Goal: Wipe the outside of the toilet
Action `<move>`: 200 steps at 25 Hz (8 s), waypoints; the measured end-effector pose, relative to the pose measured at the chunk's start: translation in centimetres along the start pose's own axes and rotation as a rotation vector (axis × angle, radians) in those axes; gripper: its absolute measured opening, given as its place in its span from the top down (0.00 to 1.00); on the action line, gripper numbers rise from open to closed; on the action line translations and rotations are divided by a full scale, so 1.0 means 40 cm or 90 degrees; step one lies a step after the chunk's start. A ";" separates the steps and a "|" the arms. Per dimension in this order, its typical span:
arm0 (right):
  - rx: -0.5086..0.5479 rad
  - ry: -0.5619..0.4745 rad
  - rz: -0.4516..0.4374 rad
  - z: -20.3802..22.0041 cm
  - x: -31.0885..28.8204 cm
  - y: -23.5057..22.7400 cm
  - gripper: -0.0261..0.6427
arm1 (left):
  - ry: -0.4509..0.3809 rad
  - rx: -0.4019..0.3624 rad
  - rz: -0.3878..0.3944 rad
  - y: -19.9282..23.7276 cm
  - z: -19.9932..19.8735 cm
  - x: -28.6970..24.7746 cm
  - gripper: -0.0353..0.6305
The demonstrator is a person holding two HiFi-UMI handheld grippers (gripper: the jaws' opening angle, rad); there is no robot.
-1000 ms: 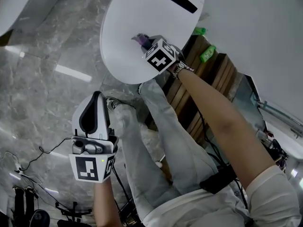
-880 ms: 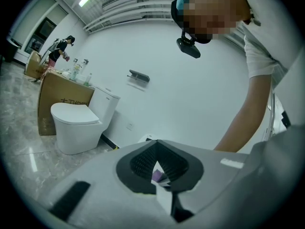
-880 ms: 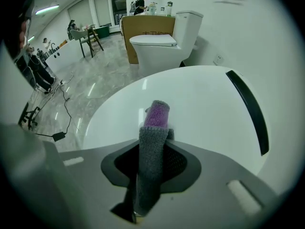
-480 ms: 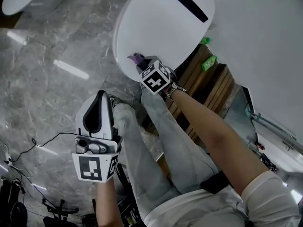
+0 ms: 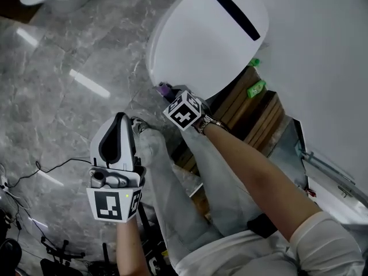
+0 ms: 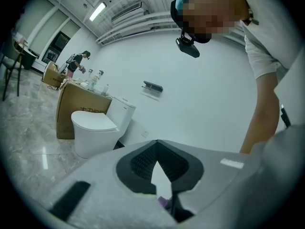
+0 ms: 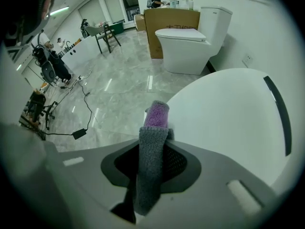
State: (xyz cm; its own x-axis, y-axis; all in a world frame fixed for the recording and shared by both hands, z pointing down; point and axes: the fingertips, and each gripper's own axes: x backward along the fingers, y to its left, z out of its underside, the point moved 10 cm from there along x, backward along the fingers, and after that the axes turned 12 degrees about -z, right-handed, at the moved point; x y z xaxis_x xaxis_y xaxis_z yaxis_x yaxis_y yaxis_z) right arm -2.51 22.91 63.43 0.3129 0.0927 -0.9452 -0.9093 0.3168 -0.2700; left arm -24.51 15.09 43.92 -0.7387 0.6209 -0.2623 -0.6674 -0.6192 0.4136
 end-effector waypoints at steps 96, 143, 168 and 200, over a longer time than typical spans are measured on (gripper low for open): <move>0.031 -0.061 0.069 -0.284 0.155 -0.512 0.82 | 0.009 -0.005 0.011 -0.013 -0.087 -0.341 0.94; 0.057 -0.056 0.060 -0.387 0.569 -1.189 0.82 | -0.018 0.036 -0.027 -0.384 -0.132 -0.783 0.94; -0.008 -0.055 0.136 -0.466 0.446 -1.186 0.82 | 0.018 0.027 -0.062 -0.193 -0.063 -0.651 0.94; 0.041 -0.092 0.018 -0.389 0.123 -0.546 0.82 | 0.028 0.008 -0.012 -0.012 -0.015 -0.341 0.94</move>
State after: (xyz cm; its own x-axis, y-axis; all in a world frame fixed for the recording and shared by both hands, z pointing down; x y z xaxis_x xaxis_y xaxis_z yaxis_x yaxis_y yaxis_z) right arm 14.63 1.76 61.84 0.3281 0.2357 -0.9148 -0.9000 0.3721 -0.2269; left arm -14.18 6.63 46.77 -0.7299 0.6105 -0.3074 -0.6799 -0.6019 0.4188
